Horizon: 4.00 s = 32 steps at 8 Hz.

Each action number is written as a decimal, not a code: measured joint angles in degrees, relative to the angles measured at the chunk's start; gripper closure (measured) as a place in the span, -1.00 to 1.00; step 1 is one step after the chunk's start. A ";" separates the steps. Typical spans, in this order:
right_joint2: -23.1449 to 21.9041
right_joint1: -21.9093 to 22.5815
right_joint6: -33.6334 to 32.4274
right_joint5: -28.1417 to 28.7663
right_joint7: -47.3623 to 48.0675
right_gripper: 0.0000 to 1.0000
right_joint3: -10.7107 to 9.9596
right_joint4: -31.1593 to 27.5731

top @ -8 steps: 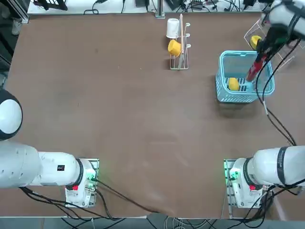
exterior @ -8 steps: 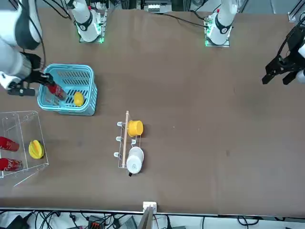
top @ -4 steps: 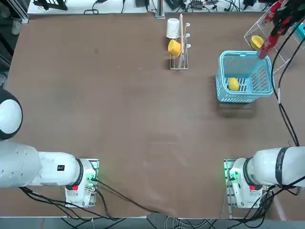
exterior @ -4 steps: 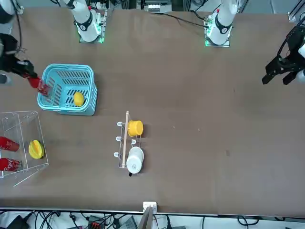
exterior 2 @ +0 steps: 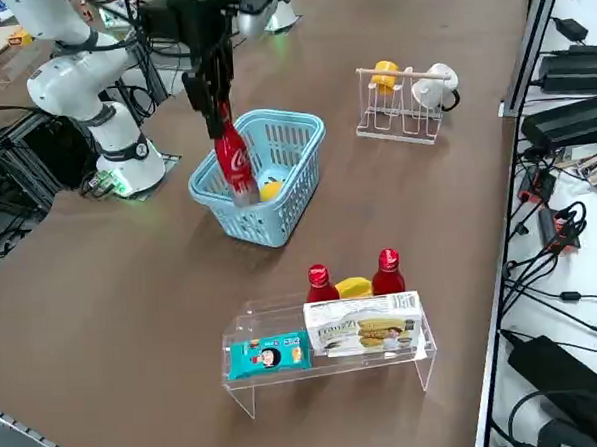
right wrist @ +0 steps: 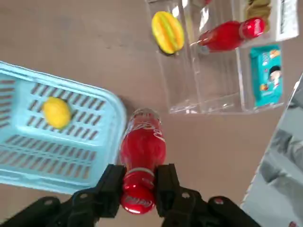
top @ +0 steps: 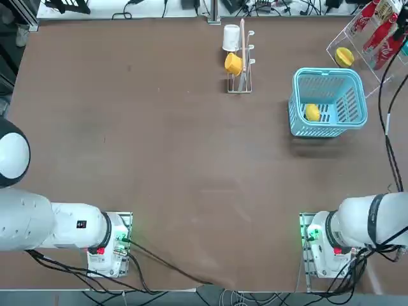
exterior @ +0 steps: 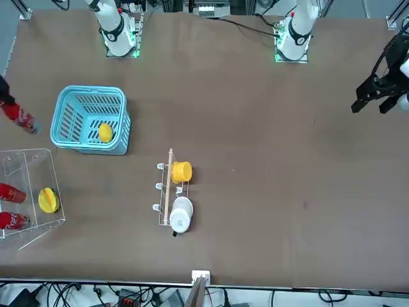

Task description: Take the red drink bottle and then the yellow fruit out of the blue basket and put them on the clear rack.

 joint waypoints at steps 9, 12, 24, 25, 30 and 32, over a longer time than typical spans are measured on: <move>15.81 -9.47 20.09 0.80 -20.09 0.22 -0.55 3.17; 17.13 -10.16 20.99 0.94 -20.50 0.22 -0.54 3.59; 18.34 -10.55 17.46 1.86 -20.85 -1.00 -0.01 9.46; 17.65 -10.10 7.05 4.84 -20.73 -1.00 0.57 16.02; 7.45 2.97 -7.46 8.27 8.85 -1.00 1.39 10.68; -2.20 8.45 3.28 8.27 19.80 -1.00 1.42 -10.68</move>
